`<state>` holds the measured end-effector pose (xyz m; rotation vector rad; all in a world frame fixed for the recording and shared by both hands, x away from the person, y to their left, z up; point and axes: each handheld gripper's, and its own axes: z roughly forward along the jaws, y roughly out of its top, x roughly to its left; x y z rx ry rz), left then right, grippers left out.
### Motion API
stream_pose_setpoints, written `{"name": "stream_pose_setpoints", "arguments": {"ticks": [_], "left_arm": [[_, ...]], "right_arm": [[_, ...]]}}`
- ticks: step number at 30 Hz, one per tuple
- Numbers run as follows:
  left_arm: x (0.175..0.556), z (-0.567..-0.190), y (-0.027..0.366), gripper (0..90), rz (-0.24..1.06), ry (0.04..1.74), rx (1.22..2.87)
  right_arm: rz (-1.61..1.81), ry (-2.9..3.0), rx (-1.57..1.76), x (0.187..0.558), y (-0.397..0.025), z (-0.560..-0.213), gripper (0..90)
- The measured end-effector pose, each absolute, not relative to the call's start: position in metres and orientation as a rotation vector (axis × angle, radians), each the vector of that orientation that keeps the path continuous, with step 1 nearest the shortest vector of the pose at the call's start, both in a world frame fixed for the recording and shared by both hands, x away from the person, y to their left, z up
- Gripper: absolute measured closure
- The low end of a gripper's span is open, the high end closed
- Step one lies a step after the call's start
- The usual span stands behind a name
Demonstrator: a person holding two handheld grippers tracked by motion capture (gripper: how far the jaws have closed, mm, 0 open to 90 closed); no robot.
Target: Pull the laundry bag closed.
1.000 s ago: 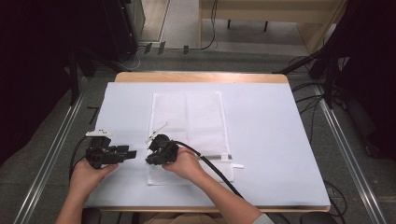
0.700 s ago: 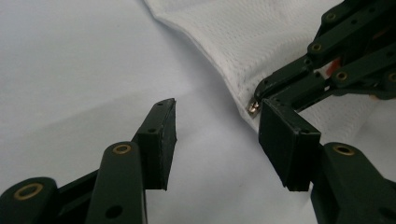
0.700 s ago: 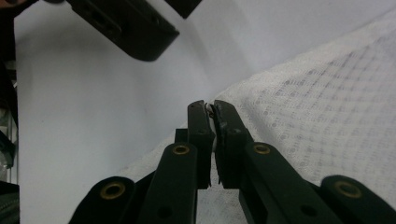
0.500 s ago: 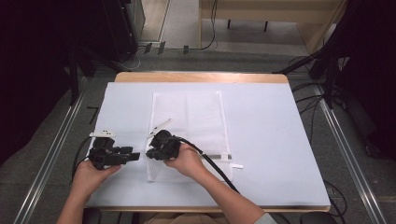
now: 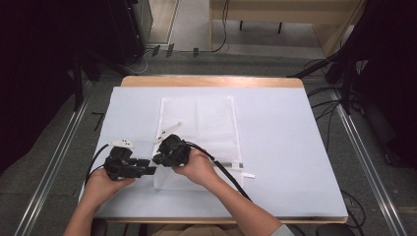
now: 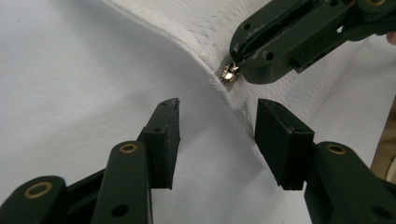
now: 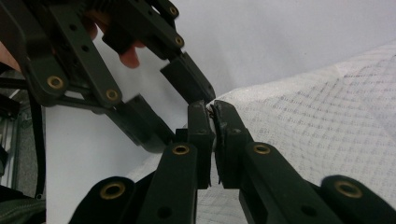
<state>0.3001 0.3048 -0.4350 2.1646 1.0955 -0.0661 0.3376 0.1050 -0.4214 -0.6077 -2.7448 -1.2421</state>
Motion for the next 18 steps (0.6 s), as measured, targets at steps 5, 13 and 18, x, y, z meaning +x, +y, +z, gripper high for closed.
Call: {"name": "stream_pose_setpoints", "arguments": {"ticks": [5, 13, 18], "left_arm": [[0.302, -0.436, 0.299, 64.9, -0.076, 1.043, 2.188], [0.305, -0.439, 0.295, 74.0, -0.068, 1.008, 2.235], [0.306, -0.44, 0.294, 80.0, -0.09, 1.009, 2.245]], "right_arm": [[-1.249, -2.721, -0.571, 0.338, 0.103, -0.419, 87.3], [-1.229, -2.713, -0.515, 0.338, 0.1, -0.419, 87.3], [-1.217, -2.72, -0.505, 0.338, 0.101, -0.421, 87.3]]}}
